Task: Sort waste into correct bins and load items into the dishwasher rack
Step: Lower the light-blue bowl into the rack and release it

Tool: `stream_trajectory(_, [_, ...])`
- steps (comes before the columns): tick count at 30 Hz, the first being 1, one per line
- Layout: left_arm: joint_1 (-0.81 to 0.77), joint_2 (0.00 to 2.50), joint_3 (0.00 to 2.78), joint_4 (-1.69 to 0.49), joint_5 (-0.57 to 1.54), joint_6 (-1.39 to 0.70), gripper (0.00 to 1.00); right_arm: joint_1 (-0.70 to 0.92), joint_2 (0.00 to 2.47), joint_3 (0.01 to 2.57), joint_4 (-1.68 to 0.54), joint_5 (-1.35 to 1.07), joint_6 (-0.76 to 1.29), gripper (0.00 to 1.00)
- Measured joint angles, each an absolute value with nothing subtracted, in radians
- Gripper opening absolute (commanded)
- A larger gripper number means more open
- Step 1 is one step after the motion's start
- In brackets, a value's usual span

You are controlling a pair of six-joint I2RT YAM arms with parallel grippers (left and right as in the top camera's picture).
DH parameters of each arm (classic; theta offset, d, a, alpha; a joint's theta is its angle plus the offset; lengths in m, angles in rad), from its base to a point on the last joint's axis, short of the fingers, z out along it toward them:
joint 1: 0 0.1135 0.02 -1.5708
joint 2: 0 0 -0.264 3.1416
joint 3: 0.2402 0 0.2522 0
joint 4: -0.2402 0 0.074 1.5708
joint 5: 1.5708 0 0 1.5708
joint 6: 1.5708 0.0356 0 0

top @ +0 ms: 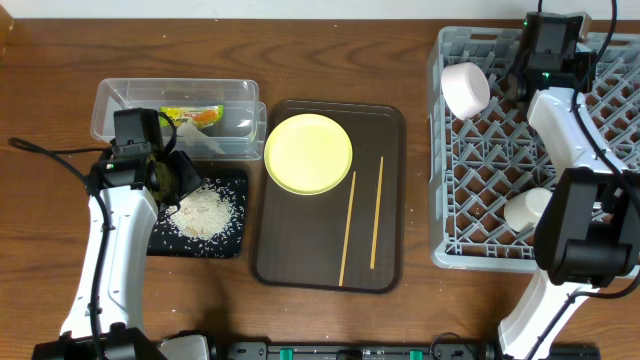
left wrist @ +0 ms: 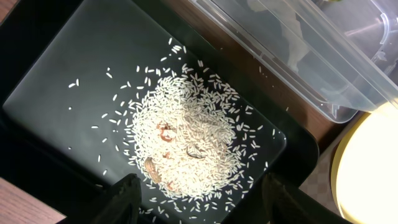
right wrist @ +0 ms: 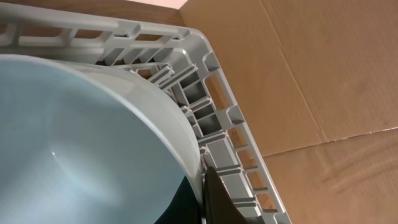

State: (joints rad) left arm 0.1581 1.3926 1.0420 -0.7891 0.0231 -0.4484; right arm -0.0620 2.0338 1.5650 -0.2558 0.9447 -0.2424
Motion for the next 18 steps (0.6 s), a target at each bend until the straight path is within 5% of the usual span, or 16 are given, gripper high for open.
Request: stream_trajectory(18, [0.158, 1.392, 1.042, -0.789, 0.023, -0.448, 0.65, 0.035, 2.033, 1.579, -0.493, 1.007, -0.135, 0.06])
